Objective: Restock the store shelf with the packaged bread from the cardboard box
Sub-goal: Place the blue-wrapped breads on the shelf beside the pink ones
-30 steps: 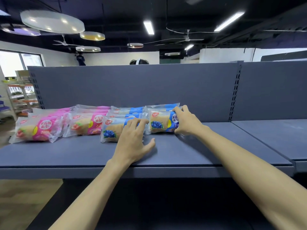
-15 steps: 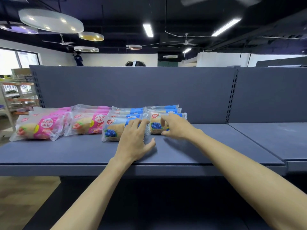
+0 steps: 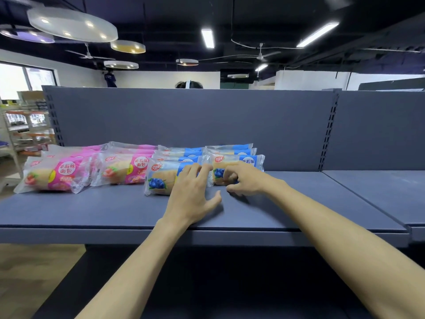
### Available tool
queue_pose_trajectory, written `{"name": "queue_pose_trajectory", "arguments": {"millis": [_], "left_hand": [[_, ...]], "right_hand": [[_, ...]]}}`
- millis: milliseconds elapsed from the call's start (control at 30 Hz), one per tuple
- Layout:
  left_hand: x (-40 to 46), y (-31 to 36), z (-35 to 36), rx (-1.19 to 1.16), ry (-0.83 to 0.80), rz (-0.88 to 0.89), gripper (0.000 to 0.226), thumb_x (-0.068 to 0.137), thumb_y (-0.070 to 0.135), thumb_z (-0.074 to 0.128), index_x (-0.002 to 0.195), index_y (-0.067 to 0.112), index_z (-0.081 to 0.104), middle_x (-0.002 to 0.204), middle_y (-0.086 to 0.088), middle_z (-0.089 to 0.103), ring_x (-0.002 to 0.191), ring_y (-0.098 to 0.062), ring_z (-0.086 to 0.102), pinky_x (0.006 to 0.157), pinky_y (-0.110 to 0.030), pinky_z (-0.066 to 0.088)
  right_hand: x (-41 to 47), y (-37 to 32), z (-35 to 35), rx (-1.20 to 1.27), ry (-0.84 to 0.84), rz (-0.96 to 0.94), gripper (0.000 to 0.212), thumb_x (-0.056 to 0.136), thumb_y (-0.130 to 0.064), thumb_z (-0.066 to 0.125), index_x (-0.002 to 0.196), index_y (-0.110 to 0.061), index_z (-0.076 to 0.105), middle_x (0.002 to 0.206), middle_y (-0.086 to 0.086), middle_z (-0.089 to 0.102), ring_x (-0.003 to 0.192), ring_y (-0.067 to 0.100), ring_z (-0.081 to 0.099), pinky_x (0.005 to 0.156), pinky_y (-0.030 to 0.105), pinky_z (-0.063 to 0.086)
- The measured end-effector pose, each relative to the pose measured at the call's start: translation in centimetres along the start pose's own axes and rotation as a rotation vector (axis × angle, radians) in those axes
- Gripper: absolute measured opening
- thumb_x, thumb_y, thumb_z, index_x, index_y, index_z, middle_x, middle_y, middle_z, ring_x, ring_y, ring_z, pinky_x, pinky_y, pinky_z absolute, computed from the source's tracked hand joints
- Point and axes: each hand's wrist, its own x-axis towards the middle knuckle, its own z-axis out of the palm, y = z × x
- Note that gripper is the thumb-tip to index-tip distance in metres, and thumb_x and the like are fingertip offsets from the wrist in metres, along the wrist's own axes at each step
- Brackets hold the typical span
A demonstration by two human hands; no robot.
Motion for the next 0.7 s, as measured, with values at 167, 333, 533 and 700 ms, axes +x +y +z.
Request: {"name": "queue_pose_trajectory", "arguments": {"millis": [167,333,533,700], "left_hand": [[0.0,-0.1,0.0,0.004,-0.007,0.001,0.050,0.075,0.047,0.052,0.113,0.016,0.054,0.097,0.001,0.052,0.092,-0.022,0.045,0.081,-0.032,0.039],[0.1,-0.1,0.1,0.003,-0.024,0.000,0.050,0.075,0.049,0.054,0.115,0.018,0.053,0.099,0.002,0.053,0.093,-0.021,0.044,0.083,-0.032,0.039],[0.0,-0.1,0.2,-0.002,-0.021,-0.004,0.053,0.075,0.050,0.052,0.116,0.017,0.054,0.099,0.002,0.053,0.094,-0.021,0.045,0.083,-0.031,0.038],[0.0,0.0,0.1,-0.002,-0.015,-0.015,0.052,0.074,0.049,0.053,0.115,0.017,0.054,0.097,0.002,0.054,0.093,-0.022,0.045,0.083,-0.034,0.040]], "right_hand": [[-1.0,1.0,-2.0,-0.140,0.099,0.121,0.014,0.084,-0.038,0.065,0.079,-0.025,0.064,0.071,-0.009,0.051,0.066,0.007,0.047,0.059,0.030,0.039],[-1.8,2.0,-1.2,-0.015,0.019,0.143,0.017,0.078,-0.036,0.072,0.077,-0.020,0.069,0.076,-0.001,0.066,0.078,0.016,0.062,0.068,0.030,0.052],[-1.9,1.9,-1.4,-0.026,0.082,0.070,0.011,0.079,-0.035,0.070,0.082,-0.026,0.065,0.087,-0.002,0.062,0.082,0.015,0.060,0.078,0.042,0.054],[-0.4,0.1,-1.1,-0.063,0.054,-0.008,0.032,0.085,-0.034,0.070,0.112,-0.029,0.055,0.098,0.000,0.048,0.088,0.015,0.047,0.079,0.036,0.047]]}}
